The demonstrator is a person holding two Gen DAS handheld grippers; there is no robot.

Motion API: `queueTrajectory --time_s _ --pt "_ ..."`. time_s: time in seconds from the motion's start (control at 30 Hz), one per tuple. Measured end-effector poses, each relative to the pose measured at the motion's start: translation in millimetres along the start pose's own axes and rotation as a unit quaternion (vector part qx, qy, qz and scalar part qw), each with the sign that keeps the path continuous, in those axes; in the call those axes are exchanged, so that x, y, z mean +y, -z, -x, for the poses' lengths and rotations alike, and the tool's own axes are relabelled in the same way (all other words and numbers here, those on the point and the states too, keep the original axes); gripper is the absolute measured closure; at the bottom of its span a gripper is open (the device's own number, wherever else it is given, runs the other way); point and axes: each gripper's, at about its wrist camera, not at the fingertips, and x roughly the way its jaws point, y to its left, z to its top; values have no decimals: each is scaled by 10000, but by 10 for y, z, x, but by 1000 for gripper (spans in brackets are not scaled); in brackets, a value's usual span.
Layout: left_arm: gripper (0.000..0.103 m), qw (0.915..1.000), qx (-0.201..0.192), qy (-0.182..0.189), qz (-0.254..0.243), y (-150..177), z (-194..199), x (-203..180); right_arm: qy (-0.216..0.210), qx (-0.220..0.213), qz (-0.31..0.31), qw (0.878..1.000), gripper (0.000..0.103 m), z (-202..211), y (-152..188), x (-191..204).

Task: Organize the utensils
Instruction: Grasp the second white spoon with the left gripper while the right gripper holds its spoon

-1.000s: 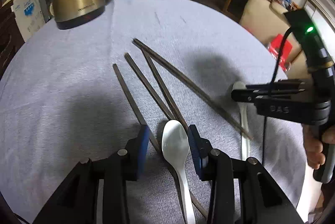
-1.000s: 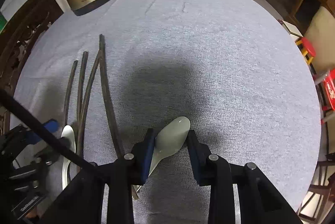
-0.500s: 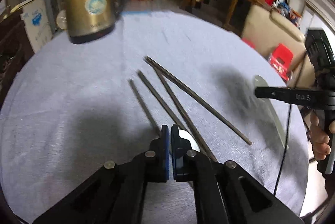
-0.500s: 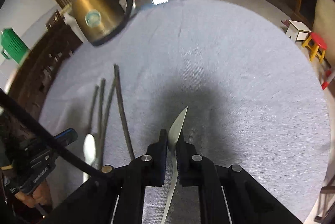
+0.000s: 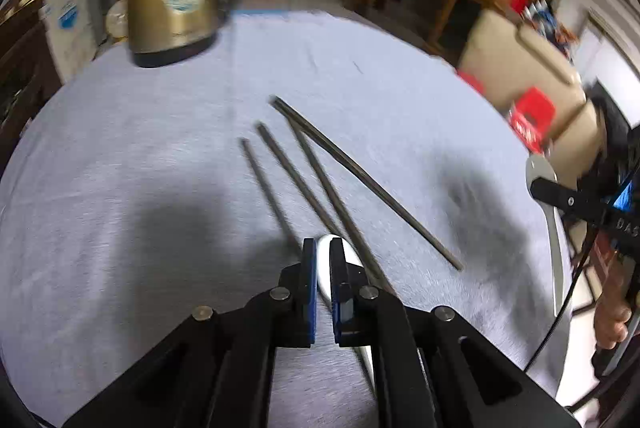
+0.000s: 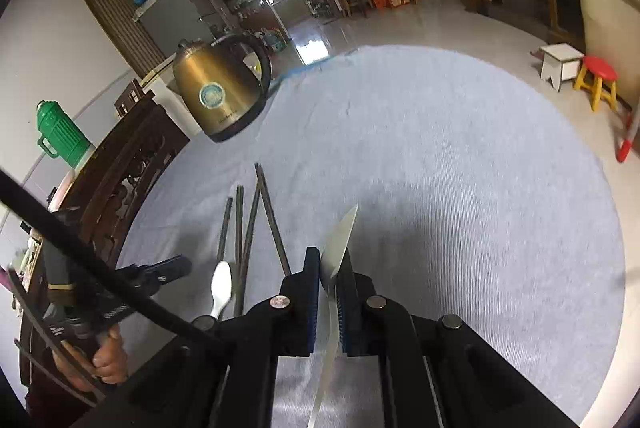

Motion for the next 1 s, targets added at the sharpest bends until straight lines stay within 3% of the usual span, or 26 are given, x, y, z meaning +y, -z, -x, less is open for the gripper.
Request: queueTrajectory --time_s 0.23,0.4,0.53,0.7,0.87,0.93,1.0 --pt "97 9990 358 39 -264 15 -336 -137 -19 218 -68 9997 94 -108 94 -122" --pt "98 9987 290 143 -397 32 -345 -121 -97 281 -25 9996 95 -182 90 -115" --pt "101 9993 90 29 -350 42 -228 -63 -171 223 -23 9996 95 -163 77 -71" --pt "101 9993 -337 -152 -87 18 53 134 -258 -144 -15 9996 95 77 75 -44" --pt "101 9992 -387 -23 136 -39 103 153 -235 -441 -66 9987 95 302 147 -4" --pt "95 9994 -342 -52 90 -40 63 101 -247 -431 -54 9988 95 325 202 12" --pt "70 9998 -158 -104 -7 -1 -28 29 -237 -377 -51 9990 95 314 258 9"
